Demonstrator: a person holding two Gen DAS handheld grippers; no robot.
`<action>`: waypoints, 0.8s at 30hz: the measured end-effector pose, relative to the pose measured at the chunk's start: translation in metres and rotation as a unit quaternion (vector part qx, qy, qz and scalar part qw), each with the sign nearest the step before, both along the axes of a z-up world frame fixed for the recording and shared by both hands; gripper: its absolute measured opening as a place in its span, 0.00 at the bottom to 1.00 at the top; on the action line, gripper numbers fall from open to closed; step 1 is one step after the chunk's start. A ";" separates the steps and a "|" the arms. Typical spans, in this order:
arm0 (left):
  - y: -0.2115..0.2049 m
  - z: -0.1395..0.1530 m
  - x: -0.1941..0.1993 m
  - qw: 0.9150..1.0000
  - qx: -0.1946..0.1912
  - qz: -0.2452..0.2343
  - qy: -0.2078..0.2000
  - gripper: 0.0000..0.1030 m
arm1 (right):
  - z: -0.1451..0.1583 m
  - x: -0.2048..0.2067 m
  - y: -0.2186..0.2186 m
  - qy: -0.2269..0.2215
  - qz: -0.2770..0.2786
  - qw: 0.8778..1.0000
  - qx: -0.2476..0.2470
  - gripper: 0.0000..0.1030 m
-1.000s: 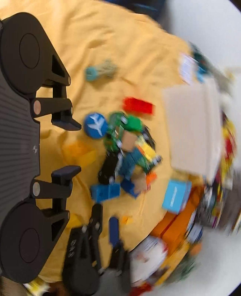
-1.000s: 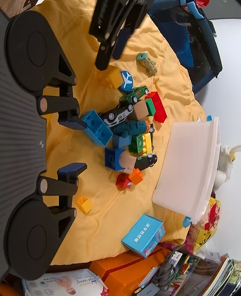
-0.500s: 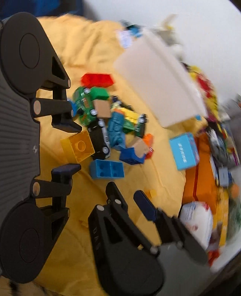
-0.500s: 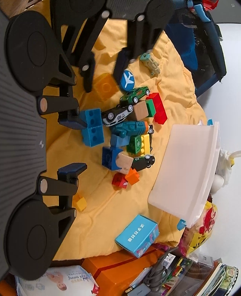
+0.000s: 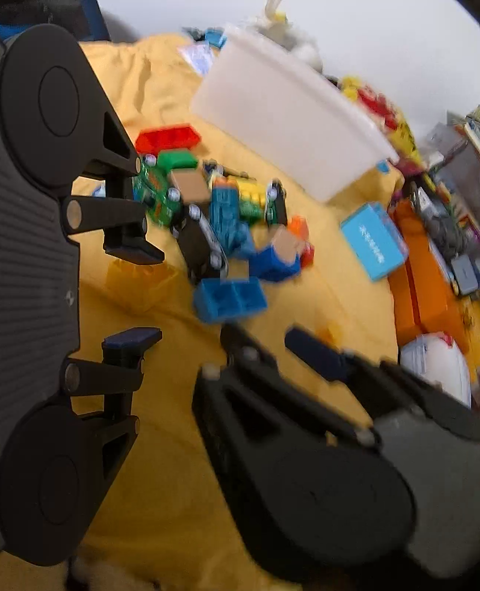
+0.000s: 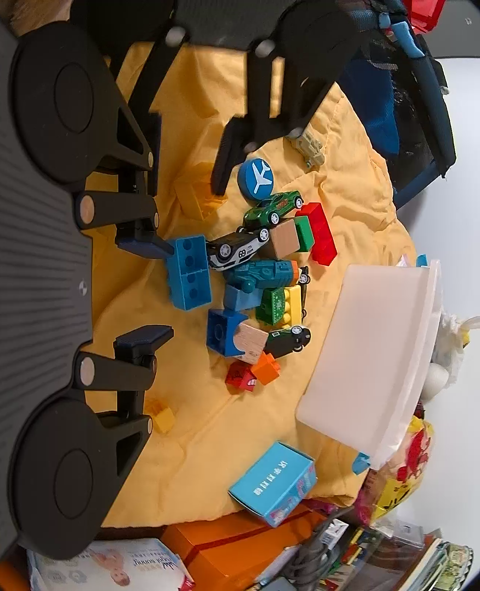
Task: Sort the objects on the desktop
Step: 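Grasp the long blue brick with the right tool while the left grasps the yellow brick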
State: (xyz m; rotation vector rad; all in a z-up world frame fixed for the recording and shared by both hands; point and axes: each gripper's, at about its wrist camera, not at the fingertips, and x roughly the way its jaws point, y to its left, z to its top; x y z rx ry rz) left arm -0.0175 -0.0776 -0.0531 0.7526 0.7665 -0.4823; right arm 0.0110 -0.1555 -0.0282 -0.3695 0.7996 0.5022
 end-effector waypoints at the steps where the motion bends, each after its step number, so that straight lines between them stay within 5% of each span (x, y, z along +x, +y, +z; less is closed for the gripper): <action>1: 0.004 0.002 0.003 1.000 -0.013 0.012 0.002 0.31 | 0.000 0.000 0.001 0.000 0.000 1.000 -0.001 0.43; 3: 0.019 0.007 0.016 0.996 -0.066 0.055 0.017 0.29 | 0.001 -0.002 0.002 -0.006 0.003 1.000 -0.002 0.43; 6: 0.059 0.013 0.036 0.969 -0.176 0.157 0.070 0.25 | 0.001 -0.002 0.005 -0.009 0.014 1.000 -0.001 0.42; 8: 0.094 0.012 0.042 0.926 -0.275 0.228 0.125 0.25 | 0.001 -0.004 0.010 -0.012 0.026 1.000 0.000 0.42; 11: 0.136 0.002 0.038 0.839 -0.403 0.309 0.197 0.25 | -0.002 -0.006 0.020 -0.017 0.056 0.998 -0.006 0.43; 14: 0.144 -0.011 0.031 0.795 -0.452 0.329 0.233 0.25 | -0.009 -0.007 0.033 -0.020 0.089 0.996 -0.013 0.46; 15: 0.142 -0.013 0.030 0.791 -0.455 0.332 0.239 0.25 | -0.012 -0.007 0.036 -0.027 0.092 0.995 -0.024 0.46; 18: 0.135 -0.013 0.028 0.799 -0.448 0.323 0.237 0.25 | -0.025 -0.002 0.044 -0.048 0.077 0.992 -0.085 0.44; 22: 0.133 -0.013 0.029 0.799 -0.455 0.315 0.237 0.25 | -0.020 0.011 0.027 -0.035 0.027 0.998 -0.053 0.32; 24: 0.134 -0.015 0.029 0.788 -0.474 0.312 0.239 0.25 | -0.008 0.018 0.007 0.005 0.001 1.000 0.030 0.32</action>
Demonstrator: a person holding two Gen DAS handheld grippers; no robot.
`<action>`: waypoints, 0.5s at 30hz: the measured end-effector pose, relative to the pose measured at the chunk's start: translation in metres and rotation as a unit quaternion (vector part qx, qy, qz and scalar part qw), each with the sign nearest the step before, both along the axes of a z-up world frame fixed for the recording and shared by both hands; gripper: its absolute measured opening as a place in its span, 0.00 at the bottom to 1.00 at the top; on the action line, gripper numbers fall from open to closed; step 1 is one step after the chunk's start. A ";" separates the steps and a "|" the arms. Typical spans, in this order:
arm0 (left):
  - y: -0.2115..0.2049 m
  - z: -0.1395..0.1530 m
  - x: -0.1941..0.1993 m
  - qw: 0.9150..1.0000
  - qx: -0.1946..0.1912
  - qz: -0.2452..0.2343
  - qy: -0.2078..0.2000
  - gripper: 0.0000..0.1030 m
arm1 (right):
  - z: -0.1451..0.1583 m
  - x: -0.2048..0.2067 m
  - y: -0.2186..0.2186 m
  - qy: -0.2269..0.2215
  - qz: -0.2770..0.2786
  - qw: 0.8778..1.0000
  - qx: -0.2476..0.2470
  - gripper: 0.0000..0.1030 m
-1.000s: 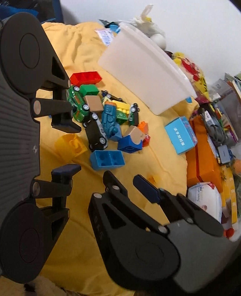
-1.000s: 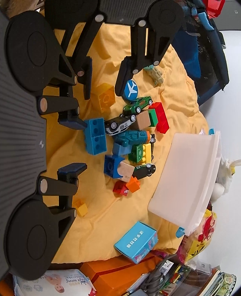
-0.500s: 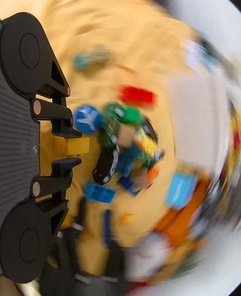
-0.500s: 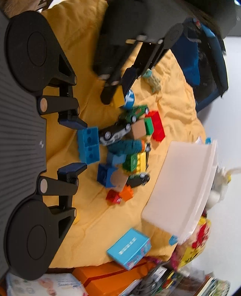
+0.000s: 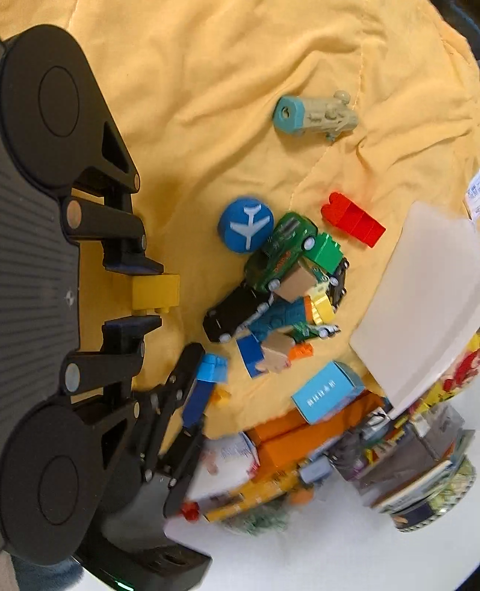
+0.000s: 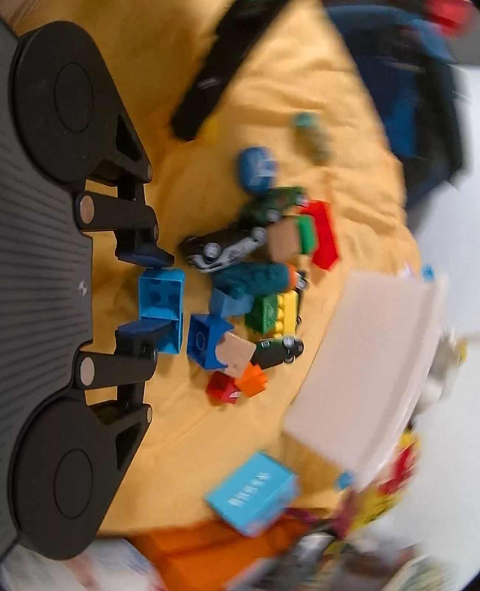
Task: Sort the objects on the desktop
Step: 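Grasp the long blue brick with the right tool while the left grasps the yellow brick, then carry both bricks over the white bin and open both tools to drop them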
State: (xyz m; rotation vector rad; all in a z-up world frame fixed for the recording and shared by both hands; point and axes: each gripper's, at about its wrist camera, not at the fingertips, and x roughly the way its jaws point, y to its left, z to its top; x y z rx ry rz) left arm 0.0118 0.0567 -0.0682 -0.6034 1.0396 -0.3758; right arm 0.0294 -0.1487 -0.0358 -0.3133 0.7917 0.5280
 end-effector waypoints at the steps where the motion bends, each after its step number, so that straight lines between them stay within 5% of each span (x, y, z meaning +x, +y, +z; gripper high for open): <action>1: 0.000 0.000 0.001 1.000 -0.012 0.004 -0.005 0.25 | 0.005 0.006 -0.014 0.039 -0.016 0.997 0.069 0.32; 3: 0.000 0.000 0.002 1.000 -0.025 0.009 -0.015 0.25 | 0.007 0.016 -0.036 0.108 -0.037 0.975 0.191 0.32; 5: -0.003 -0.004 0.004 1.000 -0.019 0.013 -0.009 0.25 | -0.002 0.025 -0.053 0.166 -0.057 0.939 0.295 0.33; 8: -0.006 -0.006 0.002 1.000 0.009 0.009 0.000 0.28 | -0.026 0.033 -0.072 0.219 -0.097 0.908 0.344 0.33; 12: -0.007 0.002 -0.004 0.999 0.051 0.005 -0.013 0.39 | -0.025 0.022 -0.097 0.204 -0.126 0.919 0.313 0.45; 15: -0.012 0.010 -0.007 0.996 0.089 0.000 -0.029 0.41 | -0.021 0.015 -0.112 0.191 -0.145 0.931 0.274 0.45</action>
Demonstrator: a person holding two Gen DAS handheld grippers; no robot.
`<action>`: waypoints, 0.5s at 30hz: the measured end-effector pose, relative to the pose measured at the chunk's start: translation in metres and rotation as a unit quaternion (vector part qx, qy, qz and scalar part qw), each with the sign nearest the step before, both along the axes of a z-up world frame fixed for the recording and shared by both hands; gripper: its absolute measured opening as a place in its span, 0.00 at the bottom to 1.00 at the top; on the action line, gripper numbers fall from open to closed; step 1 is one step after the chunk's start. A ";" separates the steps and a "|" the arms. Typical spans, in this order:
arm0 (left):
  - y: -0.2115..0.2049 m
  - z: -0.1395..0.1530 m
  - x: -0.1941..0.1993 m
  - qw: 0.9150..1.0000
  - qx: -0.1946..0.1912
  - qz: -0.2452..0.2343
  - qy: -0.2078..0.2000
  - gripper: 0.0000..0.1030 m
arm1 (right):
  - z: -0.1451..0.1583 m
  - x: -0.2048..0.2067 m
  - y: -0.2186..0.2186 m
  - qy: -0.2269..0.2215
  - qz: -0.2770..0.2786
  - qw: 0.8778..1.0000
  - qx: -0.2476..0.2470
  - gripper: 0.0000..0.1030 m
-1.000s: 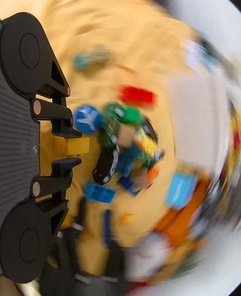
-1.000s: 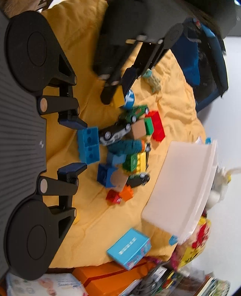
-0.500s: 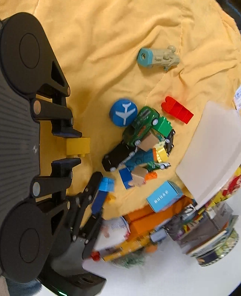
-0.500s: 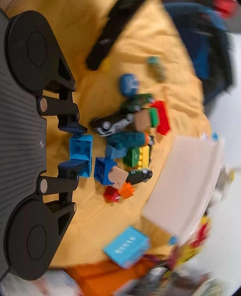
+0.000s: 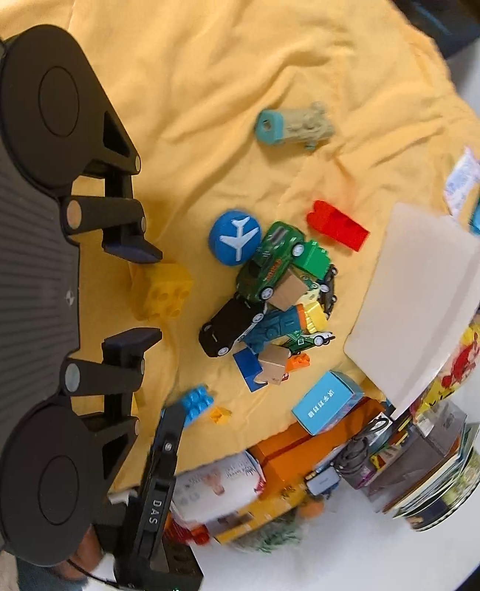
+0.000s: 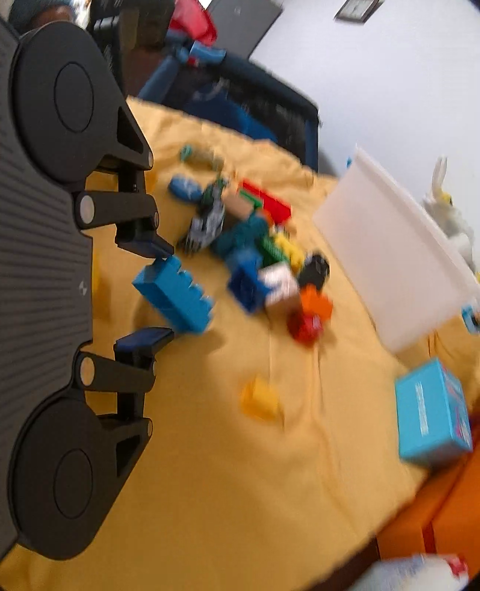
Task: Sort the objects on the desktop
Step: 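Carry both bricks over the white bin and open both tools to drop them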
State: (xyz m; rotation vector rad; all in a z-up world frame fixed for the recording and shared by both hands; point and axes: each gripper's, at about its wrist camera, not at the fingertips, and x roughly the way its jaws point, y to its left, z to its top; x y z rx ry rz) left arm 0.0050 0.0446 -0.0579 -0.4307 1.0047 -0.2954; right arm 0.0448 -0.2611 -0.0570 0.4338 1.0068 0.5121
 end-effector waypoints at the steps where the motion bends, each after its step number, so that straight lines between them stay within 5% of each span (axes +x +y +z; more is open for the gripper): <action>1: -0.003 0.004 -0.001 1.000 0.018 -0.004 -0.007 0.42 | 0.002 -0.003 -0.004 -0.004 -0.004 1.000 -0.017 0.44; 6: -0.024 0.018 -0.008 0.992 0.116 -0.029 -0.045 0.45 | 0.015 -0.014 -0.006 -0.051 -0.003 0.991 -0.124 0.47; 10: -0.039 0.020 -0.012 0.981 0.176 -0.052 -0.059 0.46 | 0.033 -0.023 0.021 -0.145 0.052 0.962 -0.226 0.52; 15: -0.050 0.021 -0.012 0.974 0.203 -0.074 -0.071 0.46 | 0.027 -0.027 0.057 -0.198 0.122 0.923 -0.307 0.53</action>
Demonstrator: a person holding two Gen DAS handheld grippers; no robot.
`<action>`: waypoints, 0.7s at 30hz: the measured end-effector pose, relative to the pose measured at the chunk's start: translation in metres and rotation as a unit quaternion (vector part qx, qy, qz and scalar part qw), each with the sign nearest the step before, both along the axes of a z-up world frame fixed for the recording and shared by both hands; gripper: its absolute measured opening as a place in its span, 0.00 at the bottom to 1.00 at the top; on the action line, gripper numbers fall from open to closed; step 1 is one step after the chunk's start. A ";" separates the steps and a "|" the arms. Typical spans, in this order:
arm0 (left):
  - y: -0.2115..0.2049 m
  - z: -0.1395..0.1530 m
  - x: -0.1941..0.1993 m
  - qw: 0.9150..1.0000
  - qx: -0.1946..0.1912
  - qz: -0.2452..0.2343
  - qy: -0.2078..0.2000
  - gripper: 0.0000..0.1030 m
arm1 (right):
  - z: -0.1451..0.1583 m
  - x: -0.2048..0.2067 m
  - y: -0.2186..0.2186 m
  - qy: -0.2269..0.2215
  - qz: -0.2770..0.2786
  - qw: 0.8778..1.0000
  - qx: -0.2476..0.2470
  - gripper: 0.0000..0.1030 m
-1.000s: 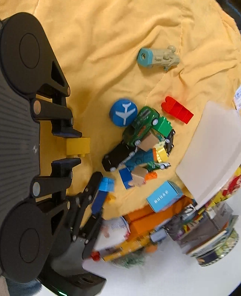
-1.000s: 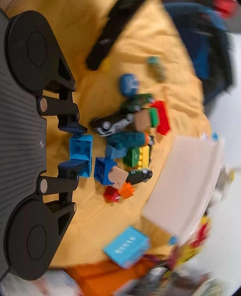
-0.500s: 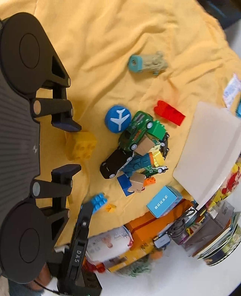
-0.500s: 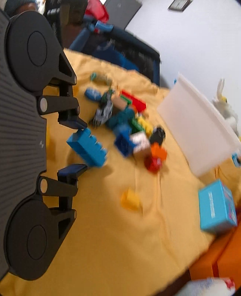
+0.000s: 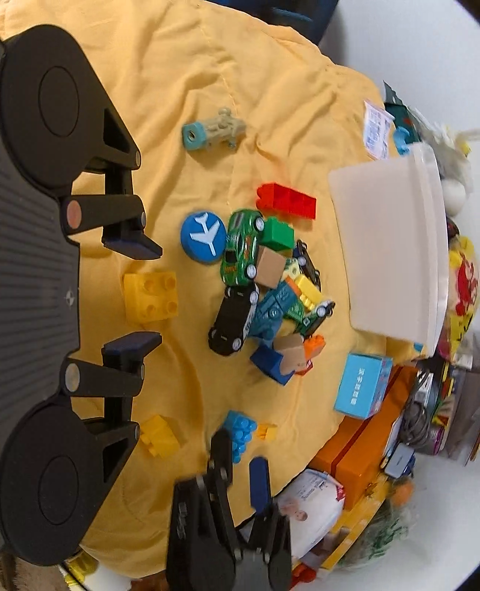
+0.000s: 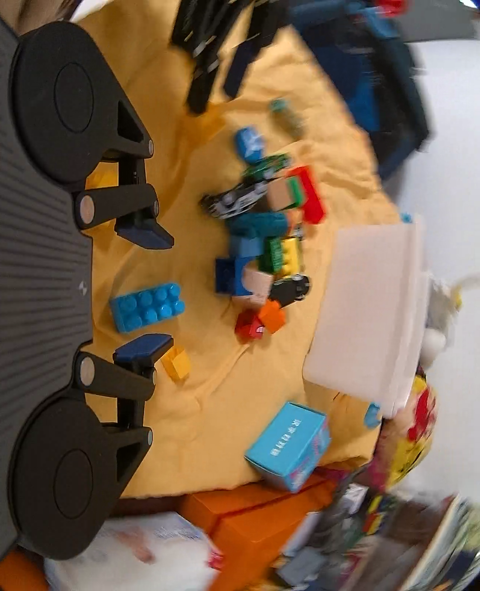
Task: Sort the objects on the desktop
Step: 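Carry both bricks over the white bin and open both tools to drop them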
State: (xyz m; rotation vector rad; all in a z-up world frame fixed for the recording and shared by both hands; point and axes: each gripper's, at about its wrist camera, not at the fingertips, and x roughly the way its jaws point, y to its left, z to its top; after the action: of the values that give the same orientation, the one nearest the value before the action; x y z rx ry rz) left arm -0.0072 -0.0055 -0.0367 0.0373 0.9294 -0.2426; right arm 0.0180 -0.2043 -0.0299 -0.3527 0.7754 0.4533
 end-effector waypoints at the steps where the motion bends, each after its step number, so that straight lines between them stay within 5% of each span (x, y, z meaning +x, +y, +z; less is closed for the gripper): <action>1: -0.002 -0.001 0.001 1.000 0.004 0.000 -0.001 0.46 | -0.005 0.001 0.005 -0.006 -0.004 1.000 -0.022 0.53; 4: -0.007 -0.010 0.005 1.000 0.017 0.003 0.005 0.45 | -0.019 0.012 0.004 0.012 -0.015 0.999 -0.035 0.48; 7: -0.002 -0.020 0.008 1.000 -0.006 0.008 0.025 0.34 | -0.024 0.019 -0.002 0.049 -0.013 0.999 -0.004 0.28; 10: 0.000 -0.013 0.005 1.000 -0.012 0.000 0.013 0.34 | -0.019 0.016 -0.002 0.053 -0.009 0.999 -0.007 0.27; 14: 0.002 0.019 0.015 0.999 -0.007 -0.006 -0.035 0.34 | 0.000 0.015 0.000 0.037 0.002 0.999 0.010 0.27; 21: 0.011 0.102 0.087 0.990 0.020 0.001 -0.138 0.34 | 0.066 0.066 0.013 -0.063 0.017 0.997 0.028 0.27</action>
State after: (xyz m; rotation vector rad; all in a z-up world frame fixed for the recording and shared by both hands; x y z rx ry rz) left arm 0.0793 0.0051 0.0657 0.1042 0.6581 -0.2103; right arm 0.0837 -0.1912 0.0361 -0.3389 0.6334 0.4796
